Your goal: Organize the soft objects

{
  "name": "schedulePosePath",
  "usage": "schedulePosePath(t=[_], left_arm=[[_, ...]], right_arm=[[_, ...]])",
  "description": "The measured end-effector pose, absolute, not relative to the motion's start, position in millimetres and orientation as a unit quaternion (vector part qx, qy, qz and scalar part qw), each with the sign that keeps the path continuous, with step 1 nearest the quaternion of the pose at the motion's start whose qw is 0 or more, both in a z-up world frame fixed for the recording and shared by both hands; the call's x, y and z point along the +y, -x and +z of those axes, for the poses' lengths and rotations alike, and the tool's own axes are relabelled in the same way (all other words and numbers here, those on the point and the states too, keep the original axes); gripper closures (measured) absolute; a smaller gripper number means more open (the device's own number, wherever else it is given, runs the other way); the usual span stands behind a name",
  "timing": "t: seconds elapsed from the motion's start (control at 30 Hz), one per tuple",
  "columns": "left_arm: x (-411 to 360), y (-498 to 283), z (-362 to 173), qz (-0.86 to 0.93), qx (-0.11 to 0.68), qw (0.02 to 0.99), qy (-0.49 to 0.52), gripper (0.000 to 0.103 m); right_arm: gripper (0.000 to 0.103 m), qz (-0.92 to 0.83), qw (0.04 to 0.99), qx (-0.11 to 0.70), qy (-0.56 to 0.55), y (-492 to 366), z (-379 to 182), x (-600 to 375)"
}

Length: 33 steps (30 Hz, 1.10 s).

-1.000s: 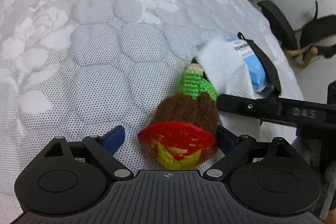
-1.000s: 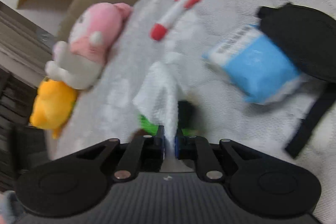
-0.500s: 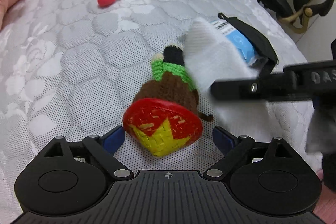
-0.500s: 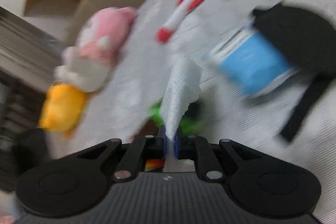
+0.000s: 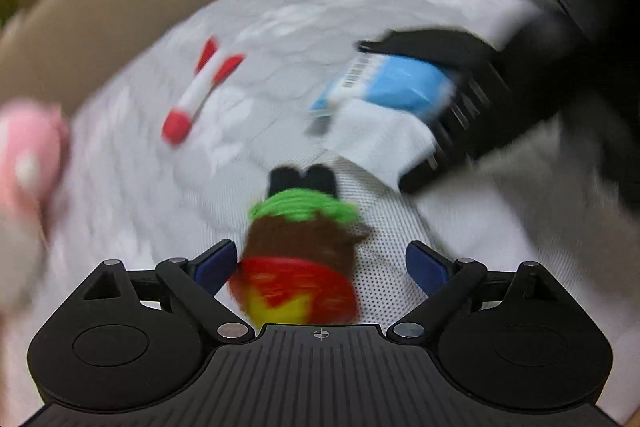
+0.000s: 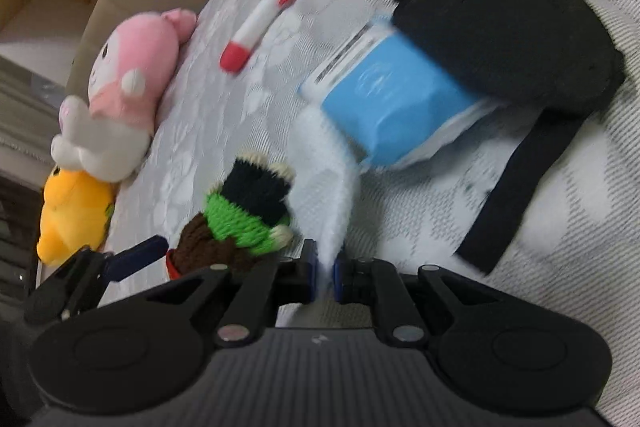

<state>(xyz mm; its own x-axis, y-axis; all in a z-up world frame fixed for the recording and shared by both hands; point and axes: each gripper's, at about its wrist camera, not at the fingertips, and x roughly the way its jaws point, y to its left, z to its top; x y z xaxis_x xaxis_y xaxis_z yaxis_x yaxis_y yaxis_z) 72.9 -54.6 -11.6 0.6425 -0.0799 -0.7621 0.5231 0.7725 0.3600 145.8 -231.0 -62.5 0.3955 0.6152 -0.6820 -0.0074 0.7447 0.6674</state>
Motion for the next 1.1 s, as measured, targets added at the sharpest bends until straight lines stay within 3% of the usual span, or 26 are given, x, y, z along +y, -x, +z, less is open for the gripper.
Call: schedulePosePath(t=[0.13, 0.3, 0.33, 0.37, 0.4, 0.5, 0.63, 0.7, 0.77, 0.83, 0.93, 1.1], left_arm=[[-69, -66, -33, -0.163, 0.356, 0.84, -0.375, 0.006], [-47, -90, -47, -0.144, 0.361, 0.85, -0.356, 0.006], [-39, -98, -46, -0.138, 0.367, 0.856, -0.338, 0.009], [-32, -105, -43, -0.128, 0.371, 0.864, -0.315, 0.024], [-25, -112, -40, -0.118, 0.374, 0.872, -0.293, 0.034], [4, -134, -23, -0.117, 0.406, 0.892, -0.157, 0.037], [26, -137, -2, -0.181, 0.426, 0.886, 0.014, 0.05], [19, -131, -2, -0.186, 0.422, 0.887, -0.01, 0.048], [10, -124, -4, -0.179, 0.412, 0.892, -0.057, 0.038], [4, -115, -5, -0.167, 0.388, 0.899, -0.119, 0.034], [1, -101, 3, -0.197, 0.373, 0.897, -0.135, 0.012], [-30, -86, -11, -0.217, 0.346, 0.881, -0.237, 0.01]], right_arm=[[0.09, 0.189, 0.795, 0.502, -0.284, -142, -58, -243], [0.09, 0.191, 0.802, 0.49, -0.282, -138, -52, -250], [0.09, 0.192, 0.804, 0.487, -0.282, -137, -51, -251], [0.09, 0.193, 0.805, 0.485, -0.281, -137, -49, -251], [0.09, 0.192, 0.806, 0.484, -0.281, -138, -49, -250], [0.091, 0.192, 0.808, 0.479, -0.284, -139, -47, -251], [0.092, 0.202, 0.811, 0.457, -0.305, -139, -37, -259], [0.092, 0.226, 0.803, 0.442, -0.329, -138, -30, -262], [0.092, 0.239, 0.798, 0.434, -0.344, -139, -25, -262], [0.092, 0.242, 0.798, 0.433, -0.342, -139, -21, -254], [0.092, 0.242, 0.805, 0.435, -0.324, -140, -17, -239], [0.091, 0.241, 0.806, 0.44, -0.314, -145, -18, -227]])
